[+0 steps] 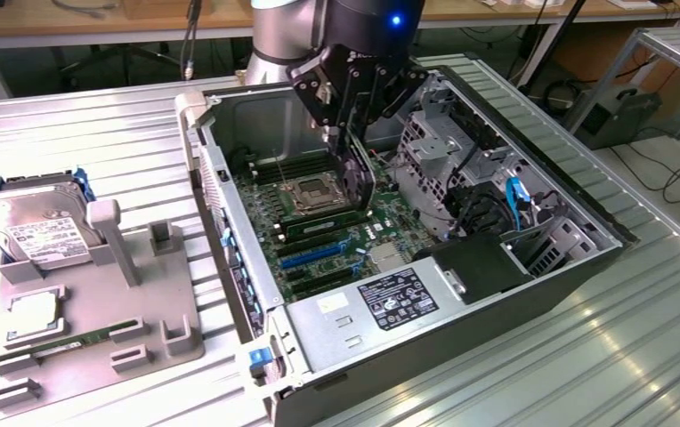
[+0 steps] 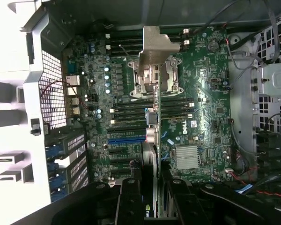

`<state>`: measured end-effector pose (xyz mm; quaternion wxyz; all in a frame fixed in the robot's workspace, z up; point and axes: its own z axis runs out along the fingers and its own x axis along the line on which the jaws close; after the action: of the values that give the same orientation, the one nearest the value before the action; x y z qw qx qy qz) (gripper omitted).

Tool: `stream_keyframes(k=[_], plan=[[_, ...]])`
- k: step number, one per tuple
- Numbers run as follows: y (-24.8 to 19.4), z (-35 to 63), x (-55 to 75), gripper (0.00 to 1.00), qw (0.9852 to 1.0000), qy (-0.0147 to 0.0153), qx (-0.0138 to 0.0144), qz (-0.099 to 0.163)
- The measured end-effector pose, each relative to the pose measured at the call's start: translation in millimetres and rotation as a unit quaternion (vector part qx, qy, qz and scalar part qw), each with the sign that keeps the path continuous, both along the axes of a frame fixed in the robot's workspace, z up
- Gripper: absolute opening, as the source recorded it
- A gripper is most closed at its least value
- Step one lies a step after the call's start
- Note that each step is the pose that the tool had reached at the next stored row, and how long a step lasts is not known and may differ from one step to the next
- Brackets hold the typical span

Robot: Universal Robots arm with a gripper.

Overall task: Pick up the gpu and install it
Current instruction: 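Pick up the gpu and move the gpu toward the slot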

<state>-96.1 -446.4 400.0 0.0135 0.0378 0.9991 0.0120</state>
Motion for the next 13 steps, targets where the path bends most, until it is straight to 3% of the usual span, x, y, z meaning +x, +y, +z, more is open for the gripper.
stream_keyframes(k=[13], plan=[[0.0, -1.7, 3.0, 0.26, 1.0, 0.0, -0.0004, 0.0]])
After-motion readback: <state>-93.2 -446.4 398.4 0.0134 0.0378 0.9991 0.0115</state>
